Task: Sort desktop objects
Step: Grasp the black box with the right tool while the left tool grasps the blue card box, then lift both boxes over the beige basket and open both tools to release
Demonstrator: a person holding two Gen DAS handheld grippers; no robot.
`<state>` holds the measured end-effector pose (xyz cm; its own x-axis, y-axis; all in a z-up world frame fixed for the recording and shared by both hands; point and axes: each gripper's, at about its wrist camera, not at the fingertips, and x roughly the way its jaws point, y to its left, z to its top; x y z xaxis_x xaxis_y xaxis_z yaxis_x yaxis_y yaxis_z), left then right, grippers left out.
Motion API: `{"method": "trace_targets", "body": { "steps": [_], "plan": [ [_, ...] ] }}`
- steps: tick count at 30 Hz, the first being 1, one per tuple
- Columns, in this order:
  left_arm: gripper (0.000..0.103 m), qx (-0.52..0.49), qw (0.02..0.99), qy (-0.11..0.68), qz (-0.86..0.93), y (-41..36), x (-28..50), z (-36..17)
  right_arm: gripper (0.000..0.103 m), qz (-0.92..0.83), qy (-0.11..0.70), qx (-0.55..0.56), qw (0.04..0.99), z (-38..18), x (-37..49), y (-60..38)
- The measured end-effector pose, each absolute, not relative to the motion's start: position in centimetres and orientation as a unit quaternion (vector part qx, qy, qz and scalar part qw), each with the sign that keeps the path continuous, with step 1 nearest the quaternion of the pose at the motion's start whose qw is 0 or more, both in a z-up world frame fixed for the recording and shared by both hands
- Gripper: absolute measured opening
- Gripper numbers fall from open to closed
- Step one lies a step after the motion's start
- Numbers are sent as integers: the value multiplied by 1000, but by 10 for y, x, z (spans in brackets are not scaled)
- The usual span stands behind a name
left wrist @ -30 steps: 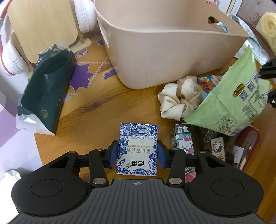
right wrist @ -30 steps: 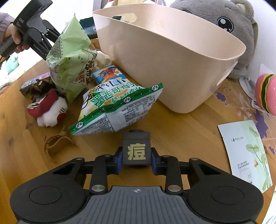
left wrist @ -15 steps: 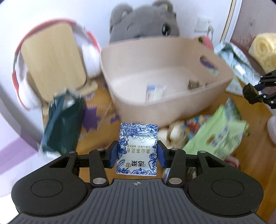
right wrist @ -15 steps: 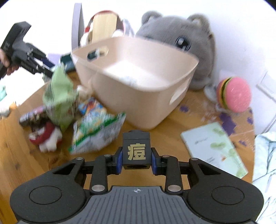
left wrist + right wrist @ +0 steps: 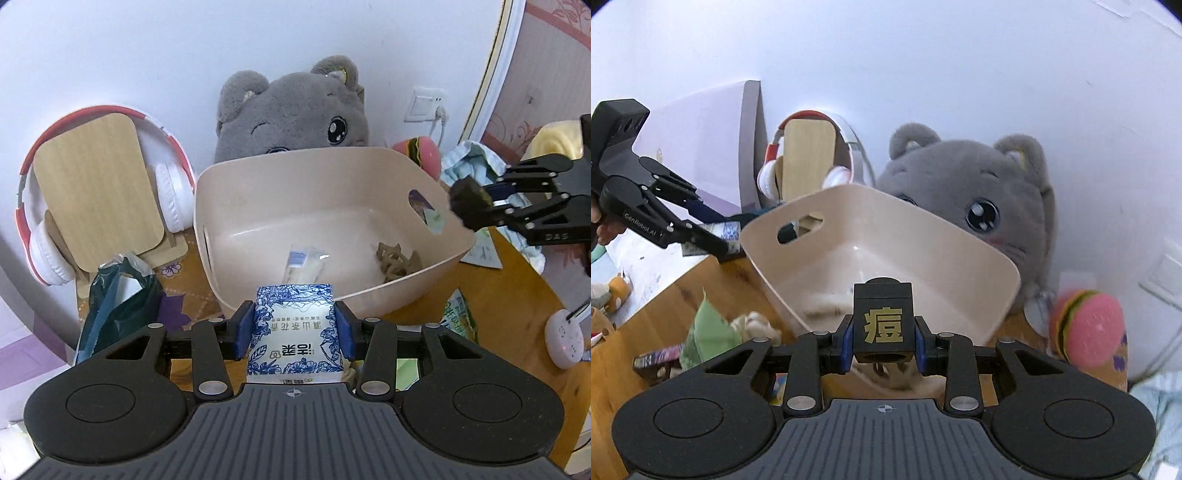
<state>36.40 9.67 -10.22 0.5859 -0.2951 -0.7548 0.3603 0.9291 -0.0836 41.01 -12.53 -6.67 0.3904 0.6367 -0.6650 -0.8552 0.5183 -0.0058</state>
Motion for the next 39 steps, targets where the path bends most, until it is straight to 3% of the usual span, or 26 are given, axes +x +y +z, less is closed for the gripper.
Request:
{"method": "trace_targets", "body": {
  "steps": [12, 28, 29, 31, 32, 34, 39],
  "plan": [
    [46, 9, 905, 393, -162, 95, 394, -84, 30, 453, 313, -199, 810, -75, 427, -93],
    [47, 65, 874, 469, -107, 30, 457, -156, 29, 397, 389, -216, 802, -123, 450, -67],
    [49, 64, 875, 468, -105, 30, 456, -156, 36, 392, 392, -218, 803, -122, 450, -67],
    [70, 63, 877, 464, -106, 30, 452, -154, 43, 387, 392, -222, 805, -118, 450, -67],
    [74, 65, 880, 458, -108, 29, 449, -152, 57, 388, 391, -222, 804, -117, 450, -68],
    [76, 71, 888, 441, -112, 30, 443, -146, 72, 385, 389, -226, 805, -117, 447, -69],
    [76, 67, 896, 423, -113, 36, 429, -129, 80, 369, 388, -212, 818, -111, 443, -75]
  ]
}}
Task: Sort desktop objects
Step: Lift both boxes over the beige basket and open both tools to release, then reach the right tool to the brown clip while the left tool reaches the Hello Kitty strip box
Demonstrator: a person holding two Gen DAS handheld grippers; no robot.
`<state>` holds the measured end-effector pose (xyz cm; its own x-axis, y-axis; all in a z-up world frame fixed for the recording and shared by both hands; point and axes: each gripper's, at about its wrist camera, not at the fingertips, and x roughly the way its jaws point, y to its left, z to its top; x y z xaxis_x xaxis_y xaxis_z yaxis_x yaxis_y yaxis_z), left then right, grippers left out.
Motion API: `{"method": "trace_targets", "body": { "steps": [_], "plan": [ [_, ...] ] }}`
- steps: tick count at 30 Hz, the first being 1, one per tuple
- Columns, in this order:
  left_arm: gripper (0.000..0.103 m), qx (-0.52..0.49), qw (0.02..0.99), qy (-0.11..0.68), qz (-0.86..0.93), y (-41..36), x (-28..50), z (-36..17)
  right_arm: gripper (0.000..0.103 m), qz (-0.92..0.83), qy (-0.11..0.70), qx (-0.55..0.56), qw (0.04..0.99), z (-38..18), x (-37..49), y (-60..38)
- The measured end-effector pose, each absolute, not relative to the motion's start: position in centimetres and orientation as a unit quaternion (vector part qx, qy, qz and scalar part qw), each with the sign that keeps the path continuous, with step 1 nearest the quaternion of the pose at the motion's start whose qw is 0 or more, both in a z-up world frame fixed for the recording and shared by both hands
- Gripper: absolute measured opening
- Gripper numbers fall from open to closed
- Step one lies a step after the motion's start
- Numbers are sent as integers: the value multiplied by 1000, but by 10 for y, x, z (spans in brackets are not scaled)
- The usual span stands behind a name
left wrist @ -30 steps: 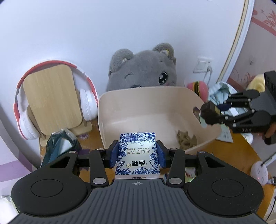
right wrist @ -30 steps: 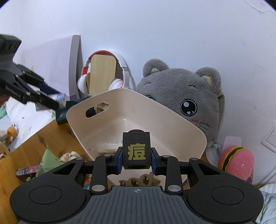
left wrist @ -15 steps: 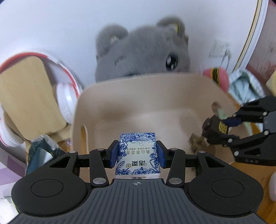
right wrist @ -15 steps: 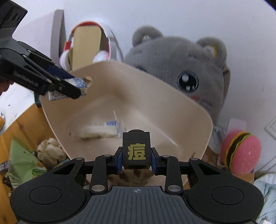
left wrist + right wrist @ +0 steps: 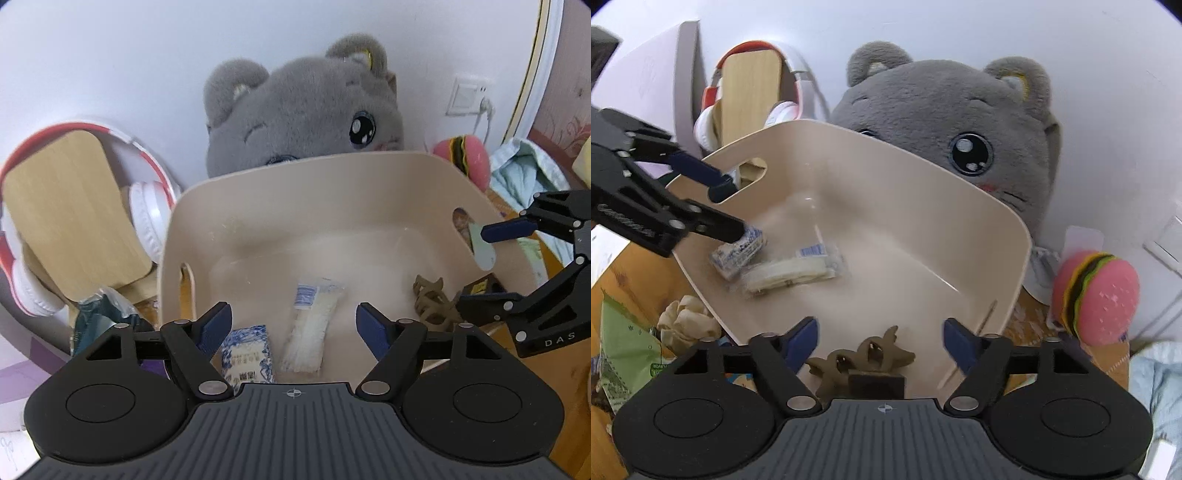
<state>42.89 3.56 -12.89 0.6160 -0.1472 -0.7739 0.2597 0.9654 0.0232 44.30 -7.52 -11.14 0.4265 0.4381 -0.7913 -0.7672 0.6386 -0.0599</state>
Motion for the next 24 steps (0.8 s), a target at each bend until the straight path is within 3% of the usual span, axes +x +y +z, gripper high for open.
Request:
{"method": "trace_targets", "body": {
  "steps": [2, 6, 18, 24],
  "plan": [
    [77, 62, 901, 413, -118, 41, 419, -121, 92, 369, 384, -203, 821, -107, 438, -79],
    [77, 51, 906, 403, -122, 53, 397, -110, 103, 366, 360, -196, 835, -98, 421, -86],
    [78, 31, 900, 421, -106, 103, 311, -124, 103, 376, 358, -134, 844, -87, 339, -126],
    [78, 41, 883, 457, -97, 115, 281, -154, 103, 359, 371, -175, 838, -109, 288, -130]
  ]
}}
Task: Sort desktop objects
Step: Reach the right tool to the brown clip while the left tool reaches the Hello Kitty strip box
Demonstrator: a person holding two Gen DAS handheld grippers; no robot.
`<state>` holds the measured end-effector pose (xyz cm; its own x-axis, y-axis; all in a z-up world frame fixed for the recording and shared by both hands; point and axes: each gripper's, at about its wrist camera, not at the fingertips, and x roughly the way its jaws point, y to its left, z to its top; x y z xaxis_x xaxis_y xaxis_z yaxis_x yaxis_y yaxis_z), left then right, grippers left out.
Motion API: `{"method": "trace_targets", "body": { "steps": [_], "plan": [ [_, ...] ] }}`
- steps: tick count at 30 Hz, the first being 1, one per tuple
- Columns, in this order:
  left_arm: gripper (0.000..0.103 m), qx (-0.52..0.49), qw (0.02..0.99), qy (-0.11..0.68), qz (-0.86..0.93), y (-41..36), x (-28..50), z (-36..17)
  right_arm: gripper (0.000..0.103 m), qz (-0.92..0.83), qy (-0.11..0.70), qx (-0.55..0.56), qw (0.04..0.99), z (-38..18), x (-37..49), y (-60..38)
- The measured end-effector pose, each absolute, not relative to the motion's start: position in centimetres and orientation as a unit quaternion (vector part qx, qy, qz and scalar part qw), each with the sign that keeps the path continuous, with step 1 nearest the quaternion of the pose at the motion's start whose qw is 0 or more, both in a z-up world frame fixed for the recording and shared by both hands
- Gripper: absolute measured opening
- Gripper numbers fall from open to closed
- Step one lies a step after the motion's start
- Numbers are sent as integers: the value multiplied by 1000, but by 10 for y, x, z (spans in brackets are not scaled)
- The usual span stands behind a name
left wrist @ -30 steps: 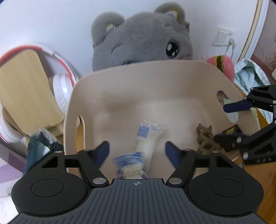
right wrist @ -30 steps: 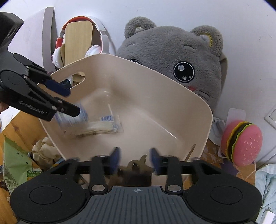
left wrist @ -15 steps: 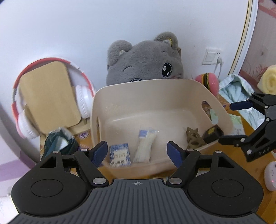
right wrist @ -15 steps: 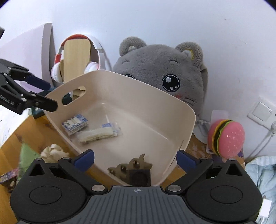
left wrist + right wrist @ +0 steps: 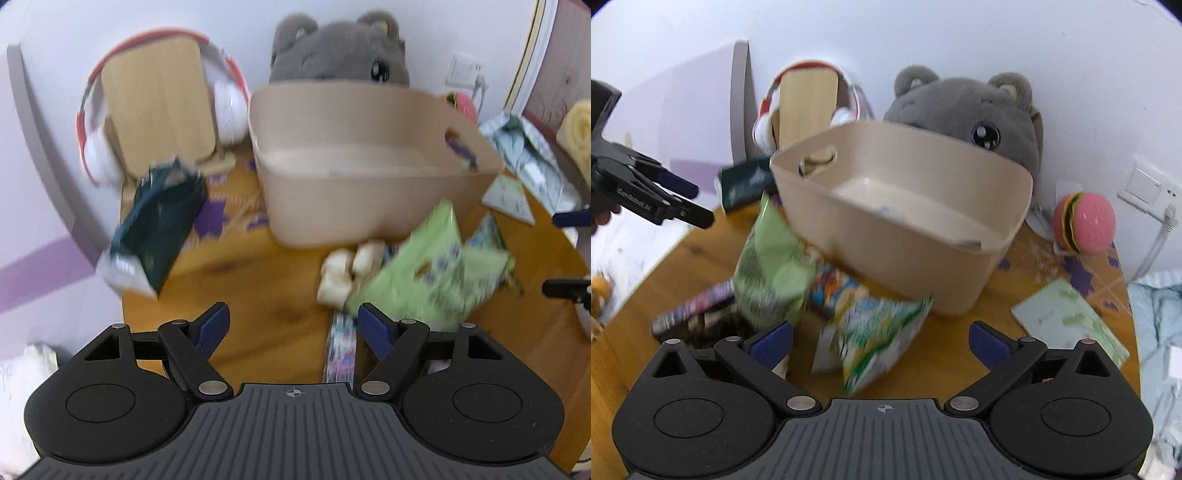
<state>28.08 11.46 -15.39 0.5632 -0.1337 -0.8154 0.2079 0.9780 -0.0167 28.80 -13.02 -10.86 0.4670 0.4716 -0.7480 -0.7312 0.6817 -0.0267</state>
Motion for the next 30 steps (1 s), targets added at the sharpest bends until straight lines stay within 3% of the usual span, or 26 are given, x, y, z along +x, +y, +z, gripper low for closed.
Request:
{"method": "trace_targets", "body": {
  "steps": [16, 23, 30],
  "plan": [
    [78, 74, 849, 510, -120, 107, 257, -203, 103, 326, 428, -189, 821, -159, 237, -112],
    [78, 73, 841, 523, -116, 105, 264, -214, 92, 294, 475, -154, 815, -182, 245, -111],
    [78, 85, 832, 536, -118, 96, 267, -227, 89, 294, 504, -135, 801, -195, 246, -104]
  ]
}}
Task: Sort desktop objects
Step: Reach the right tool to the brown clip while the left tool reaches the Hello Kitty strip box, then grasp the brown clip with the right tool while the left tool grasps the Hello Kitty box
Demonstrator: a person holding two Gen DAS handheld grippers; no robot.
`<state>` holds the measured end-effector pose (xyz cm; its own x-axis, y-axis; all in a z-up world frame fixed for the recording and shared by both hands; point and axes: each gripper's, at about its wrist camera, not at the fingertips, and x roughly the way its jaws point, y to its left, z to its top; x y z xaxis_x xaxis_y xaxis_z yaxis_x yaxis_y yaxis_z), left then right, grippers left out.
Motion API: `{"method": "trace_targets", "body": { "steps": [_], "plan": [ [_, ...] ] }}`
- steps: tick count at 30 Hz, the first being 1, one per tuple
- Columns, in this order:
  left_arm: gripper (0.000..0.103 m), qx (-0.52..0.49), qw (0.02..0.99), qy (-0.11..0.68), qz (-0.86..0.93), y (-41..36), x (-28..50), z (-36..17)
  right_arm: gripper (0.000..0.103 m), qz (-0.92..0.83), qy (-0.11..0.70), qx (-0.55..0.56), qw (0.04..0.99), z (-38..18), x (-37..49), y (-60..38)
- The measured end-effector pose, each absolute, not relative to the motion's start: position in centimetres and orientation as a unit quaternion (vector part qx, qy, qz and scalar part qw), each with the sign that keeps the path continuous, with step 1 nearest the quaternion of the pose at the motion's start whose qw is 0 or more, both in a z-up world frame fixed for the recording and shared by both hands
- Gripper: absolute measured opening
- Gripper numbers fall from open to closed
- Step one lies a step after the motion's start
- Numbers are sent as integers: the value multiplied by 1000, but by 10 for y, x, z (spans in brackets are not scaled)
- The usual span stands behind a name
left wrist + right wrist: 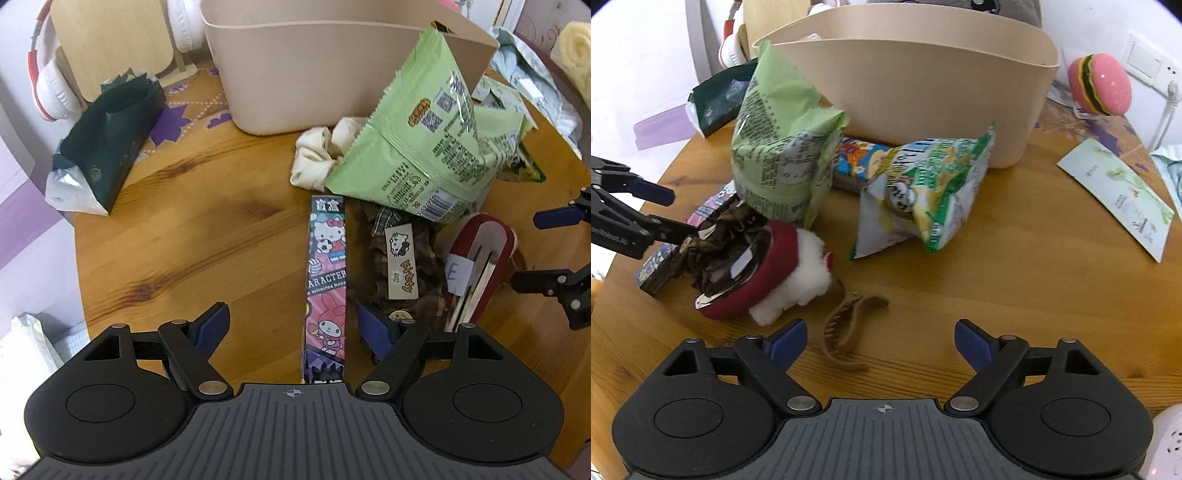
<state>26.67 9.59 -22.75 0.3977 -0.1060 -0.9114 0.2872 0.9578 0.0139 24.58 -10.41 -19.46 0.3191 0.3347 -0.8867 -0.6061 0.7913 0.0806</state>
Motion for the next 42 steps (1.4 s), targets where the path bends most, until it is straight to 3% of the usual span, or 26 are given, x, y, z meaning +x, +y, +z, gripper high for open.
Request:
{"method": "trace_targets", "body": {
  "steps": [4, 9, 11, 17, 19, 21, 42],
  "plan": [
    [78, 92, 828, 542, -113, 92, 268, -236, 86, 303, 508, -153, 792, -196, 243, -90],
    [78, 97, 826, 546, -103, 85, 268, -240, 75, 299, 508, -180, 788, -201, 241, -76],
    [78, 92, 828, 545, -94, 84, 267, -240, 64, 303, 498, -194, 789, -201, 238, -74],
    [49, 73, 832, 541, -102, 83, 265, -237, 34, 322, 484, -194, 790, -197, 235, -79],
    [31, 75, 830, 542, -108, 81, 264, -235, 34, 324, 487, -194, 788, -196, 236, -82],
    [24, 73, 827, 546, -111, 80, 265, -234, 34, 325, 489, -195, 786, -195, 236, -86],
    [23, 45, 853, 506, -124, 85, 250, -180, 34, 297, 508, -119, 800, -155, 253, -165]
  ]
}}
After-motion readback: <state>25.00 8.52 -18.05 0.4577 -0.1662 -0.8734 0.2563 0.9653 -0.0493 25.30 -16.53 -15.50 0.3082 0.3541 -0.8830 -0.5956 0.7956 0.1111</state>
